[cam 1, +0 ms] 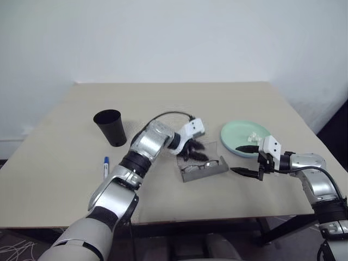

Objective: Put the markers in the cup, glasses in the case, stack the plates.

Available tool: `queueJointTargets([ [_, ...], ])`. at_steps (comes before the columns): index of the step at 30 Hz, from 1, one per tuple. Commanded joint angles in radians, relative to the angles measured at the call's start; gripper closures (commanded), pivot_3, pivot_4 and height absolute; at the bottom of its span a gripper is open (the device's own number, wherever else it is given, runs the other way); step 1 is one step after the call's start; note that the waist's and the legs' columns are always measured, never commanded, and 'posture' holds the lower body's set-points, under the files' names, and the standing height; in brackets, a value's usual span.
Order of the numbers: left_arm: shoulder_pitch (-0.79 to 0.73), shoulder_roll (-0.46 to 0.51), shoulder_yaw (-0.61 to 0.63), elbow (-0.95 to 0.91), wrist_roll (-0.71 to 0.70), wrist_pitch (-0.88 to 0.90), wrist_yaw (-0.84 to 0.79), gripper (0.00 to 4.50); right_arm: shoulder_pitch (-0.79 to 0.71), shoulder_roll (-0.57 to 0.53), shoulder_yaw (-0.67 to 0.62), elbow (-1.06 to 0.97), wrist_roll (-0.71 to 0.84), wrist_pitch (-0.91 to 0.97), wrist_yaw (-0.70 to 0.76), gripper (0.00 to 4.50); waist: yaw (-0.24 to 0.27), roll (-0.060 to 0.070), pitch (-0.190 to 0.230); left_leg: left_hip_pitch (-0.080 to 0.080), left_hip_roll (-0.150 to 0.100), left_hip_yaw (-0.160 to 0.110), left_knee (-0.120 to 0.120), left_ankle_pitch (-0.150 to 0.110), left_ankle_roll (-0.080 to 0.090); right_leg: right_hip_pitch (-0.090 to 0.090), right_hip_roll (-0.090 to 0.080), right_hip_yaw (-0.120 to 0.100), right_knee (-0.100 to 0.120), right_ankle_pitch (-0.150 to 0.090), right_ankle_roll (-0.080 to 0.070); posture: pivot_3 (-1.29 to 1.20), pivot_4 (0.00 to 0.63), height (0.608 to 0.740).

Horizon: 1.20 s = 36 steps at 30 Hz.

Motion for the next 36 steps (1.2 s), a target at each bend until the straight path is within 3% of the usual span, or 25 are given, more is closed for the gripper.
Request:
queueJointTargets([
  [1,-0.095,-0.015,0.112,0.075,-0.049,-0.057,0.079,1.87,-0.027,-0.008,-0.017,-0.008,0.007,-0.018,0.003,0.21,0.0,0.0,0.0,0.0,0.0,0.0,0.0,0.0,0.0,0.0,0.0,0.0,0.0,0.0,0.0,0.0,0.0,0.739],
  [3,-0.132,-0.016,0.137,0.156,-0.038,-0.085,0.127,1.87,-0.028,-0.009,-0.018,-0.007,0.006,-0.019,0.003,0.21,-0.001,0.0,0.0,0.0,0.0,0.0,0.0,0.0,0.001,0.0,0.0,0.0,0.0,0.0,0.001,0.0,0.0,0.739],
  [6,-0.172,-0.015,0.166,0.281,-0.014,-0.133,0.216,2.47,-0.028,-0.008,-0.017,-0.009,0.006,-0.019,0.002,0.21,0.0,0.0,0.0,0.001,-0.001,0.0,0.0,0.0,0.001,0.0,0.001,0.0,0.0,0.0,0.001,0.0,0.0,0.739],
  [12,-0.132,-0.006,0.093,0.397,0.096,-0.235,0.269,4.46,-0.023,-0.008,-0.019,-0.017,0.007,-0.017,-0.002,0.21,0.0,0.0,0.0,0.0,-0.003,0.0,0.0,-0.001,0.001,0.0,0.001,0.0,0.0,0.0,0.002,0.0,0.0,0.739],
  [27,-0.079,-0.072,0.042,0.444,0.125,-0.191,0.049,4.46,-0.026,-0.002,-0.014,-0.023,0.007,-0.01,-0.005,0.21,0.0,0.0,0.0,-0.004,-0.005,0.0,0.0,-0.001,0.002,-0.004,0.0,0.0,0.0,0.0,0.003,0.0,0.0,0.739],
  [36,0.018,-0.017,0.0,0.194,0.1,-0.121,-0.17,4.46,-0.015,-0.01,-0.025,-0.029,0.013,-0.007,-0.009,0.21,0.0,0.0,0.0,-0.004,-0.003,0.0,0.0,-0.001,0.002,-0.004,0.0,0.0,0.001,0.0,0.003,0.0,0.0,0.739],
])
